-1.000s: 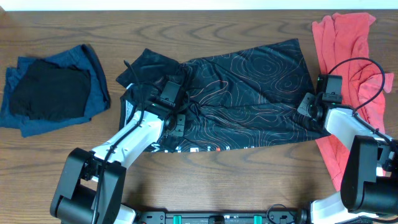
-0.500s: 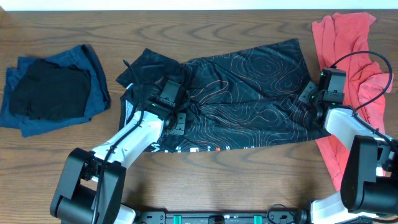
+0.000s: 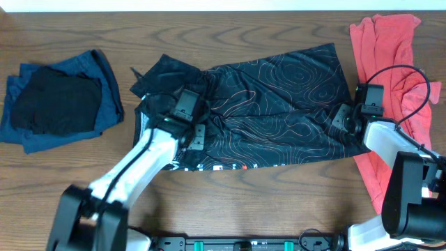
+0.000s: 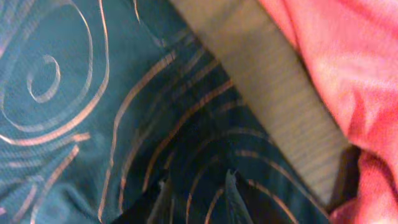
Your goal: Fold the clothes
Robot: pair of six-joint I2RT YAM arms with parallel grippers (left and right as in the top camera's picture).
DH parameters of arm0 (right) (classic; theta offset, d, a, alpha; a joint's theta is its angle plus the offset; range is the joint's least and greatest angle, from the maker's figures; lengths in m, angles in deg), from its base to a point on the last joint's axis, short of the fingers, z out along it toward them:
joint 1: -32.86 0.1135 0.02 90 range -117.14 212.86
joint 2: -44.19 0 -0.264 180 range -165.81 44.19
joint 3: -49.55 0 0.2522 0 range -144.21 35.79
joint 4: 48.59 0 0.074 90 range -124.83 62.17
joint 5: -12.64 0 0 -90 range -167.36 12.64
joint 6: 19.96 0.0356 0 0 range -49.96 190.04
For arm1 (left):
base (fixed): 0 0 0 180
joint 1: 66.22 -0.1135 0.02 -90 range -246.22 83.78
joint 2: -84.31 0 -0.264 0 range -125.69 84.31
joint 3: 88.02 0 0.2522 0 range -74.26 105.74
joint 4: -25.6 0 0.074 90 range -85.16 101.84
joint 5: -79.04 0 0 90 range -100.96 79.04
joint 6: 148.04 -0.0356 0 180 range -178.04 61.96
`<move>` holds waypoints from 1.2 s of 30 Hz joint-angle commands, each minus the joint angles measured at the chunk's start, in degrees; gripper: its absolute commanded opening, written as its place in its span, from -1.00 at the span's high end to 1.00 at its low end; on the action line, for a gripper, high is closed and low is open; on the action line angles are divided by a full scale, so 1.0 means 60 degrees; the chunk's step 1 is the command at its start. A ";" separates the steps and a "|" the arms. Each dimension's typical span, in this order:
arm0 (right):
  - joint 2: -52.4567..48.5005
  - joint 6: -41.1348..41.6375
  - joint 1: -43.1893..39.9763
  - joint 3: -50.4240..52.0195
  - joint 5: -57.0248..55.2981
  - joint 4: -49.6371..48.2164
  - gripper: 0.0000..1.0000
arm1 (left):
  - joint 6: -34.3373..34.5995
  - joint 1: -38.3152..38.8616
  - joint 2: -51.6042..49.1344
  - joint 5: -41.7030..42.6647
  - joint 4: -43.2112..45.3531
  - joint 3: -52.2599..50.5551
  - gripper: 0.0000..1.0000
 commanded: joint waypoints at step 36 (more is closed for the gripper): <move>0.3632 -0.0838 0.0073 0.0007 0.0994 0.2827 0.04 | 0.0102 -0.5457 -0.4663 0.3373 0.3100 0.3636 -0.36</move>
